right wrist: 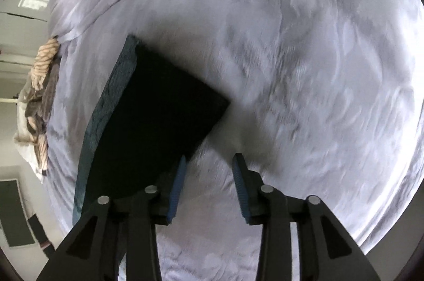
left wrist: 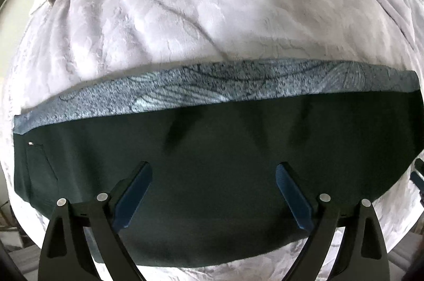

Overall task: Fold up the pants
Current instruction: 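Release the trousers from the right gripper and smooth the fold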

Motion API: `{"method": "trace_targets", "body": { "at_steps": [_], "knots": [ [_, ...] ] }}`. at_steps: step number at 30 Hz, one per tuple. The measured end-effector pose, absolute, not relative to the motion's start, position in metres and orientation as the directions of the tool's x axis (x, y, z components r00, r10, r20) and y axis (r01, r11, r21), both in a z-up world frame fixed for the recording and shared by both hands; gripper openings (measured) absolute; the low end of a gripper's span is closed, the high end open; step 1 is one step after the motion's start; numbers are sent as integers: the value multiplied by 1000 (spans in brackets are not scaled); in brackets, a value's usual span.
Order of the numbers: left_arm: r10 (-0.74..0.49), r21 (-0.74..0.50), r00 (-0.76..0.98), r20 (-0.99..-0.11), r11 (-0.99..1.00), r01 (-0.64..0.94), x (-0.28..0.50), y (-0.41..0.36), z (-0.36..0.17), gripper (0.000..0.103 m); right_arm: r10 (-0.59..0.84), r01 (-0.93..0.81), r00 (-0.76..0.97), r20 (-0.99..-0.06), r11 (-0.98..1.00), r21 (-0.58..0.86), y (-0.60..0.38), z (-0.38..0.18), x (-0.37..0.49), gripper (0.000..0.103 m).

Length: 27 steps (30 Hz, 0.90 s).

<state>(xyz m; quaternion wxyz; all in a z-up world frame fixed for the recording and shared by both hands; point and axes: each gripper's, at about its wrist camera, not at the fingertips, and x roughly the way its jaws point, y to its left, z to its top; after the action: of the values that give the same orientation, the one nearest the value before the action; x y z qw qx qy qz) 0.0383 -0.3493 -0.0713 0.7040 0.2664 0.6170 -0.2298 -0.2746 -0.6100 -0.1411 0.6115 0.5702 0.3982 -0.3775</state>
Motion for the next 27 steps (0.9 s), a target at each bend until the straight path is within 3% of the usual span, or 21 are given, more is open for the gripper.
{"method": "trace_targets", "body": {
  "at_steps": [9,20,22,27],
  "knots": [
    [16,91,114,-993,715,693,4,-367,-83,95,65,897,423,-904,111,428,-574,-146,-266,58],
    [19,101,121,-992,681,725,-23,-406,-93,95,95,871,461,-882,139,471,-571,-147,-262,60],
    [20,102,120,-993,675,731,-34,-421,-85,103,101,869,465,-880,140,475,-572,-147,-261,61],
    [15,97,116,-993,664,742,-51,-440,-86,103,107,860,478,-872,142,489,-573,-149,-262,63]
  ]
}}
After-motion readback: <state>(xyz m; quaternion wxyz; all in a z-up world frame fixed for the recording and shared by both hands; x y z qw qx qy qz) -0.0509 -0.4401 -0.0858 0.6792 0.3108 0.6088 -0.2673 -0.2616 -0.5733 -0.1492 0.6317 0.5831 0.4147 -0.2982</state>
